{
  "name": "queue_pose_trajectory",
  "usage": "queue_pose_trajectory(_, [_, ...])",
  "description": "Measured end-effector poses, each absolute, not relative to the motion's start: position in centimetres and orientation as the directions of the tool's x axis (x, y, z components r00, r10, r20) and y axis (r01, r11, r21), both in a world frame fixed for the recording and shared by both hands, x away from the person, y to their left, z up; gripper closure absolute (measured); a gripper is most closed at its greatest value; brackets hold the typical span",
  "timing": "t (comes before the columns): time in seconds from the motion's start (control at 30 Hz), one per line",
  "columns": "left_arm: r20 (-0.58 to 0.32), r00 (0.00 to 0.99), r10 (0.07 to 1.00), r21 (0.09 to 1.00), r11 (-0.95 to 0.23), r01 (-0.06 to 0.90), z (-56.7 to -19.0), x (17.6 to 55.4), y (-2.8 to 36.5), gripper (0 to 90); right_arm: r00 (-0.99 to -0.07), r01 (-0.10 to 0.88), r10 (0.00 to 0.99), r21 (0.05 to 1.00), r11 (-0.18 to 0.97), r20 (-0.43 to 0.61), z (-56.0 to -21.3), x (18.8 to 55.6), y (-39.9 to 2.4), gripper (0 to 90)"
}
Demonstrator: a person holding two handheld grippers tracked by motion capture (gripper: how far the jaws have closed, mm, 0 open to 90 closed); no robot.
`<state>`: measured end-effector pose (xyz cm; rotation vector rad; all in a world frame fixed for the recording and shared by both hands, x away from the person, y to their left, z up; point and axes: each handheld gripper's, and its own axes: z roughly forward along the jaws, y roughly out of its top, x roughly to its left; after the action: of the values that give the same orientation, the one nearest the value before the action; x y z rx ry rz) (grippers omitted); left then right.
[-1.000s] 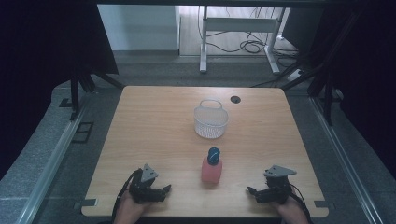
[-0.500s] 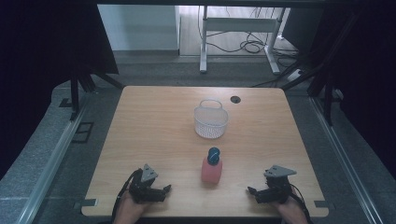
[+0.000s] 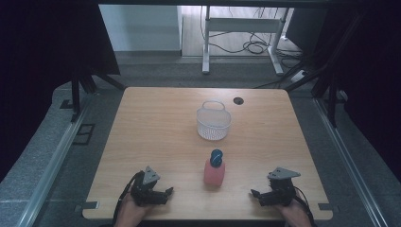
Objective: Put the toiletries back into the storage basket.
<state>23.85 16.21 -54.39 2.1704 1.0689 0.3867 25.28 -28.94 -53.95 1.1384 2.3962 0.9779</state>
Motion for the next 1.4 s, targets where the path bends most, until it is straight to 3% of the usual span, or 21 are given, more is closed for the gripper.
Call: queue_pose_trajectory(1.4, [-0.030, 0.619, 0.785, 0.686, -0.434, 0.583, -54.4, 23.8, 16.2, 11.1, -0.718, 0.475, 0.695, 0.757, 0.448, 0.039, -51.0, 25.0, -26.6, 0.0])
